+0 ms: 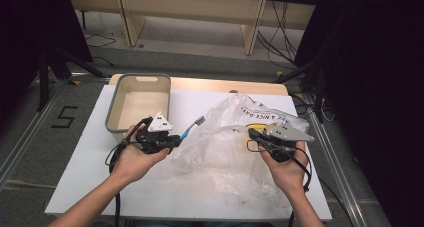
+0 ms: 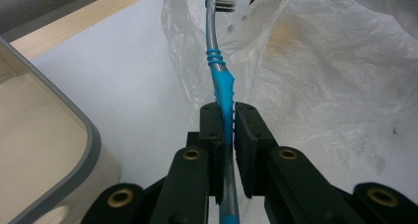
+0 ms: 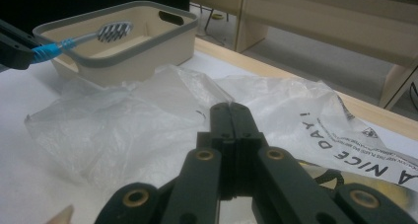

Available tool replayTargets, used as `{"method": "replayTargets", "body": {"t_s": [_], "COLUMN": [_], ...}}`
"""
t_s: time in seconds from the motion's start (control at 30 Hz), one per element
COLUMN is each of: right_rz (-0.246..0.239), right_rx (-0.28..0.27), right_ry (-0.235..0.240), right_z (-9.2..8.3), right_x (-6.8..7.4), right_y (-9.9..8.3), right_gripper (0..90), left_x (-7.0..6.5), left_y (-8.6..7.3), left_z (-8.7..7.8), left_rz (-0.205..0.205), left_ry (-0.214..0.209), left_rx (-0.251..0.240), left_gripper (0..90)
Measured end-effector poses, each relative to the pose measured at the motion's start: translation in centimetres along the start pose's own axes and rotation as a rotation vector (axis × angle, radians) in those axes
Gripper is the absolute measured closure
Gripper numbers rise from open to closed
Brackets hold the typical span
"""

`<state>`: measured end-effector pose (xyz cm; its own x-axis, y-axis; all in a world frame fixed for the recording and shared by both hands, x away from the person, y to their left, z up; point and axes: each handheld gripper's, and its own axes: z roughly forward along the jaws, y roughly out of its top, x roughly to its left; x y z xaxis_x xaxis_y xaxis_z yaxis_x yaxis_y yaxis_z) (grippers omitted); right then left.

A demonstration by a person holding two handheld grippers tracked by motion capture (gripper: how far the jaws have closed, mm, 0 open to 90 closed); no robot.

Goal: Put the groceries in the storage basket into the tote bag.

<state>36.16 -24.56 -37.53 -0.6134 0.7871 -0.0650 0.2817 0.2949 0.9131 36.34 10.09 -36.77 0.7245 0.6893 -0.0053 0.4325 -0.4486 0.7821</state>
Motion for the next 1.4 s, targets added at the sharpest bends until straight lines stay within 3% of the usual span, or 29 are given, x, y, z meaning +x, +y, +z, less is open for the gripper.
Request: {"method": "replayTargets", "body": {"t_s": [1.4], "right_rz": [0.001], "right_rx": [0.002], "right_ry": [-0.001], "right_z": [0.0], "right_x": [0.0], "right_y": [0.0], "right_gripper": [90.0], "left_x": [-3.1], "left_y": [-0.1], "left_z": [1.4], "left_rz": [0.068], "left_ry": [-0.082], "left_rx": [0.057], "left_gripper": [82.2]}}
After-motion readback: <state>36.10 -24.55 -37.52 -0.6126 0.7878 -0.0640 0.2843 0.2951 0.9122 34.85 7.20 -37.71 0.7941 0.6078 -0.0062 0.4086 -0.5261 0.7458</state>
